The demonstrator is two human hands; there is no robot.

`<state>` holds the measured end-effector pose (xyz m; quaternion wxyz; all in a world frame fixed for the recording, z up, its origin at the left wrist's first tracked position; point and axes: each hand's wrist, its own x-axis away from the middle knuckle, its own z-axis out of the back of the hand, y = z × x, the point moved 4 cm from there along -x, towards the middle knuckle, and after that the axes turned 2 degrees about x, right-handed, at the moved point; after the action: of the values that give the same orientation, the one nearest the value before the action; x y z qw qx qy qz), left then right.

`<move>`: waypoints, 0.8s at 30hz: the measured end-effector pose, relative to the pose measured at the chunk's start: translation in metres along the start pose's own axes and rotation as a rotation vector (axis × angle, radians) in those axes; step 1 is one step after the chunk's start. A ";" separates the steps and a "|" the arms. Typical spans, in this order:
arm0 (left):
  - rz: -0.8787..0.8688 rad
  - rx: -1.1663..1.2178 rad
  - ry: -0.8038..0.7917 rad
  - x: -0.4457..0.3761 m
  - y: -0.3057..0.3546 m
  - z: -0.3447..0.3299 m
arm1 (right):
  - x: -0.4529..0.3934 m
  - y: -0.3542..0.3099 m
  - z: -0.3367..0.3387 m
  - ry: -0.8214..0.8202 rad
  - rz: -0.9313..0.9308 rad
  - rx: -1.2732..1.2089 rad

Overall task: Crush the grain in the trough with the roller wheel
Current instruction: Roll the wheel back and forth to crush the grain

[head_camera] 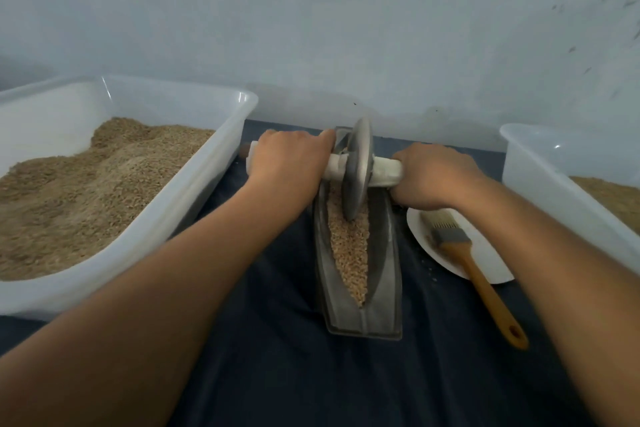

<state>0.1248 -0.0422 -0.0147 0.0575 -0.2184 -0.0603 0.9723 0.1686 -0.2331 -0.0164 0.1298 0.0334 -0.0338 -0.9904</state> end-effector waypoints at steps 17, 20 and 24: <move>0.007 -0.044 0.049 0.001 0.002 -0.002 | 0.002 0.000 0.002 -0.022 -0.003 -0.018; -0.020 -0.055 0.069 0.012 0.006 0.006 | 0.020 -0.001 -0.006 0.096 -0.047 -0.019; 0.012 -0.029 0.091 0.041 0.006 0.009 | 0.043 -0.011 -0.004 0.274 -0.053 0.045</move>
<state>0.0832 -0.0431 -0.0242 0.0514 -0.2636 -0.0707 0.9607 0.1246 -0.2341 -0.0234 0.1062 0.1719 -0.0368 -0.9787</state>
